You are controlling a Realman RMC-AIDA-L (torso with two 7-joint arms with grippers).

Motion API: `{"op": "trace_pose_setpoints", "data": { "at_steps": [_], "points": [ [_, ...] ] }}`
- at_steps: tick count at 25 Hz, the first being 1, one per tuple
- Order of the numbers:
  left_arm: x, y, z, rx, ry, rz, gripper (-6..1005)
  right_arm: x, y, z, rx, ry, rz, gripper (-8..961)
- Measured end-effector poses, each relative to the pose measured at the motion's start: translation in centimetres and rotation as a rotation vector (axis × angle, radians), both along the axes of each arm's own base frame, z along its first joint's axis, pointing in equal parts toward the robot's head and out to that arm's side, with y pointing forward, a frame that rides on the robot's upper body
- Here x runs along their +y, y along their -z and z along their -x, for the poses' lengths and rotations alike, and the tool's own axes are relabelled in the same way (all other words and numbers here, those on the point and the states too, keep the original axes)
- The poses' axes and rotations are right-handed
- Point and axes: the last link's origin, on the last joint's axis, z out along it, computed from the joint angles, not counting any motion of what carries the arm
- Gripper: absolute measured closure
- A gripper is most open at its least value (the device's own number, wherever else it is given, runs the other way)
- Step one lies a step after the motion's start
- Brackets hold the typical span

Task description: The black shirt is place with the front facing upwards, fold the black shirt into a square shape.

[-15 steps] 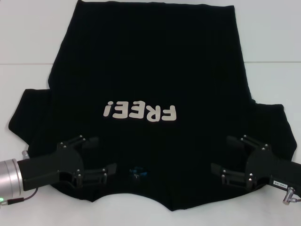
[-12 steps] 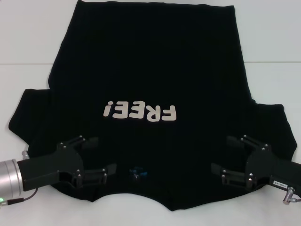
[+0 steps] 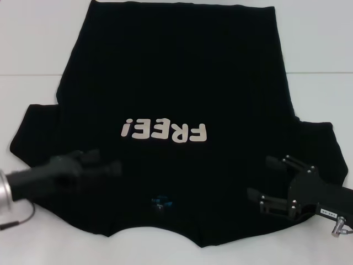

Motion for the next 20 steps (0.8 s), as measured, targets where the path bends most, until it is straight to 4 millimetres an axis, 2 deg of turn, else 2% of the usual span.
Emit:
{"op": "trace_pose_setpoints", "data": {
  "at_steps": [1,2,6,12,15,20],
  "points": [
    [0.0,0.0,0.0,0.0,0.0,0.0,52,0.0,0.0,0.0,0.0,0.0,0.0,12],
    [0.9,-1.6,0.3,-0.083,-0.14,0.033,52,0.0,0.0,0.0,0.001,0.0,0.0,12],
    [2.2,-4.4,1.1,-0.196,-0.358,0.091,53,0.1,0.0,0.1,0.007,0.003,0.004,12],
    [3.6,-8.0,4.2,-0.297,-0.741,0.08,57,0.1,0.2,0.3,0.017,0.005,0.013,12],
    [3.6,-8.8,5.7,-0.312,-0.829,0.023,62,0.0,0.3,0.3,0.016,0.004,0.017,12],
    [3.6,-8.6,7.1,-0.298,-0.899,-0.027,64,0.0,0.3,0.3,0.014,0.004,0.019,13]
  ]
}}
